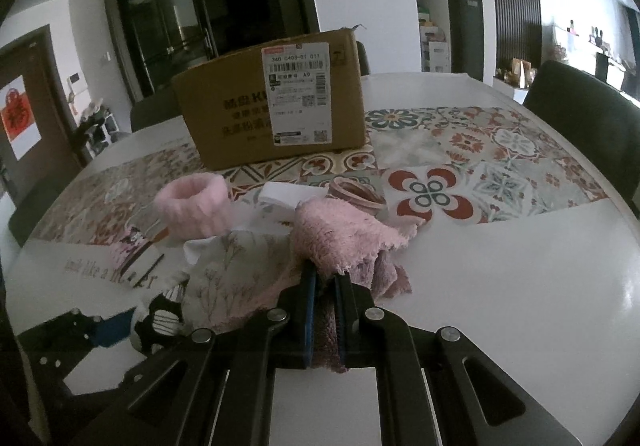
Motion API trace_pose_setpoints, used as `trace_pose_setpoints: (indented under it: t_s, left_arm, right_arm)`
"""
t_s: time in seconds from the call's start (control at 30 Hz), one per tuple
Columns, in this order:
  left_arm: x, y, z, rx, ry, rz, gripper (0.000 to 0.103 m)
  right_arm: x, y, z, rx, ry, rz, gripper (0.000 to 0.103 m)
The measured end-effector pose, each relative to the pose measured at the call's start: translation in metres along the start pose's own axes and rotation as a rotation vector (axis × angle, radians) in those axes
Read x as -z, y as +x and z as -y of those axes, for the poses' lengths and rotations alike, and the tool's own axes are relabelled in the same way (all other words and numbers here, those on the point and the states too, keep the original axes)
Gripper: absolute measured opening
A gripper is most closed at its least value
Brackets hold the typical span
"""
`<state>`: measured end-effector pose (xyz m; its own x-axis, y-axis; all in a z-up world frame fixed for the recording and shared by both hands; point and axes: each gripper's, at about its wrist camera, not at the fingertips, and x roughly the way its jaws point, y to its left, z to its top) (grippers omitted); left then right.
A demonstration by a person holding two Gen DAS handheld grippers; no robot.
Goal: Organize soft objects
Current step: 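Grasp the black-and-white polka-dot pouch with the left tool and lift it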
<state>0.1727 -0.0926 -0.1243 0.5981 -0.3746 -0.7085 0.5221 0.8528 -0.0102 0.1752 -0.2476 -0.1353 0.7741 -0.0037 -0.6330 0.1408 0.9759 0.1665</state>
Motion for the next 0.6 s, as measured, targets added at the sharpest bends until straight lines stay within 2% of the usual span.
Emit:
trace_pose_setpoints:
  t_s: [0.07, 0.23, 0.6]
  left_arm:
    - [0.0, -0.006, 0.0, 0.011, -0.001, 0.008, 0.022]
    - [-0.001, -0.022, 0.002, 0.009, -0.009, 0.041, 0.018]
    - [-0.011, -0.071, 0.003, -0.098, -0.021, 0.191, 0.017]
  right_arm:
    - [0.001, -0.001, -0.001, -0.005, -0.004, 0.001, 0.009]
    - [0.001, -0.011, -0.006, -0.01, -0.014, 0.017, 0.009]
    - [-0.007, -0.042, -0.015, -0.025, -0.031, 0.084, 0.009]
